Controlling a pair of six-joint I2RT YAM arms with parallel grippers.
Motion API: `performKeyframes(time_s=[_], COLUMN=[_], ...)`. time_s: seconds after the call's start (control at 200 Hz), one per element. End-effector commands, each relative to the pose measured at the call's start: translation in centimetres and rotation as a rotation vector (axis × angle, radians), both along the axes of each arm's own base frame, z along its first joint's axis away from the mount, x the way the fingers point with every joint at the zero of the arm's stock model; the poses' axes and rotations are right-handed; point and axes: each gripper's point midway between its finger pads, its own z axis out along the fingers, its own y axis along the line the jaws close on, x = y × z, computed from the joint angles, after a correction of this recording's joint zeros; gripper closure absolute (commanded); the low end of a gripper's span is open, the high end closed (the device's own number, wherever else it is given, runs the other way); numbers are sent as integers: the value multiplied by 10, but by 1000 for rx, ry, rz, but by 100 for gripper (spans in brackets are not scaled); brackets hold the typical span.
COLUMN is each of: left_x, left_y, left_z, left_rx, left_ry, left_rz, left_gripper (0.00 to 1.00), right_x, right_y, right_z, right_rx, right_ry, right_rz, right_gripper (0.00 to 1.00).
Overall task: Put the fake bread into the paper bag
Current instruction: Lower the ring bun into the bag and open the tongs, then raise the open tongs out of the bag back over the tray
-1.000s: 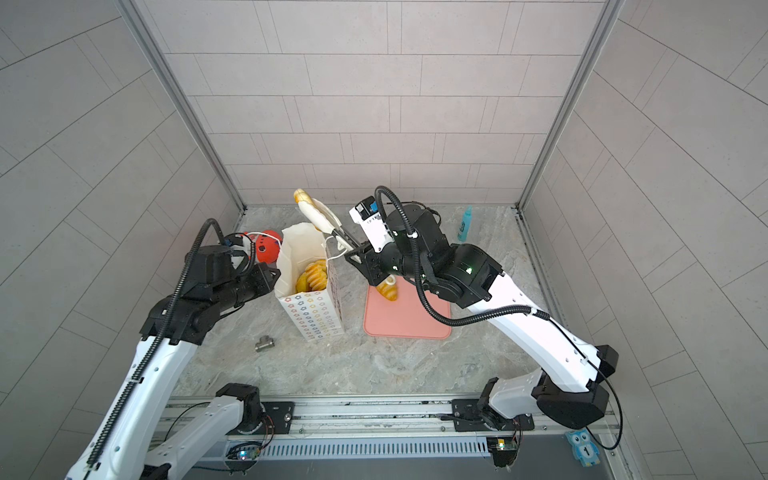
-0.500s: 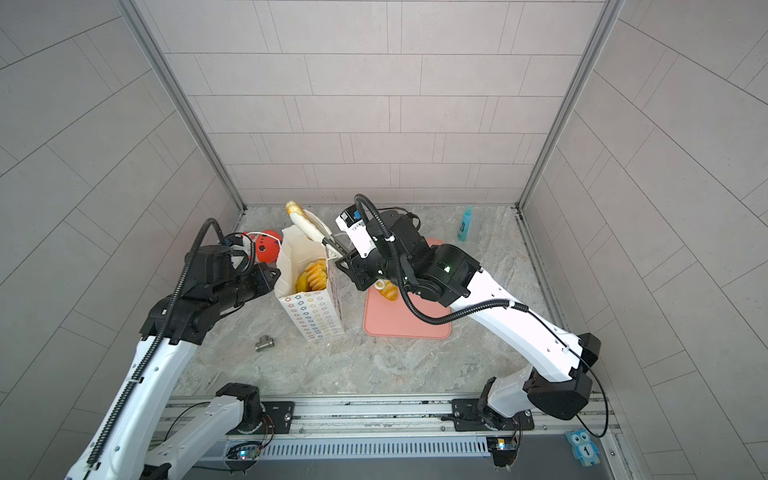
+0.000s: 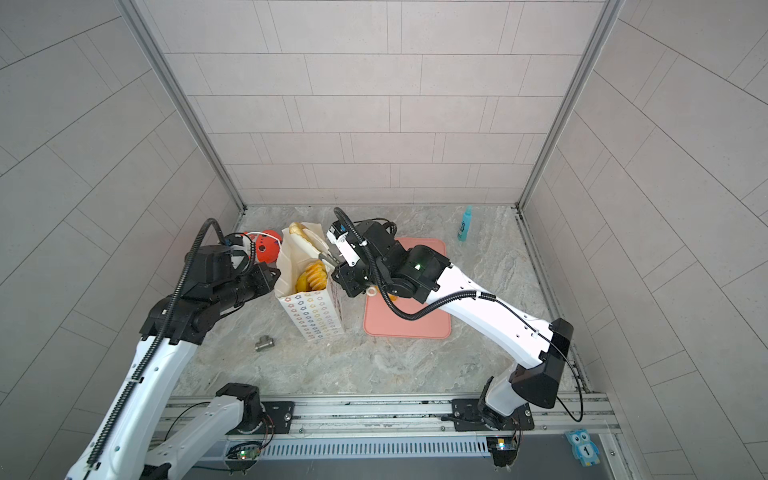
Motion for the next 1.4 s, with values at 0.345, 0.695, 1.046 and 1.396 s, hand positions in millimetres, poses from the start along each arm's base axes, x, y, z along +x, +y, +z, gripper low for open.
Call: performKeyframes(time_s=[0.345,0.695,1.046,1.396], left_x=[-2,-3,-2,-2], left_y=[3,2,2,1], left_z=[2,2,4,4], left_rx=[4,6,4,3], left_ry=[-15,-13,-15,-13], left_rz=[11,10,8,5], left_gripper=[91,91,91,91], right_x=[0,-2,2,17], right_y=[4,0,-13,-52], right_z=[1,20,57,94], right_rx=[8,19,13,-24], right_ry=[-12,-44,-138,-283], right_rz=[-6,-6,-26,-140], right_gripper=[60,58,58,57])
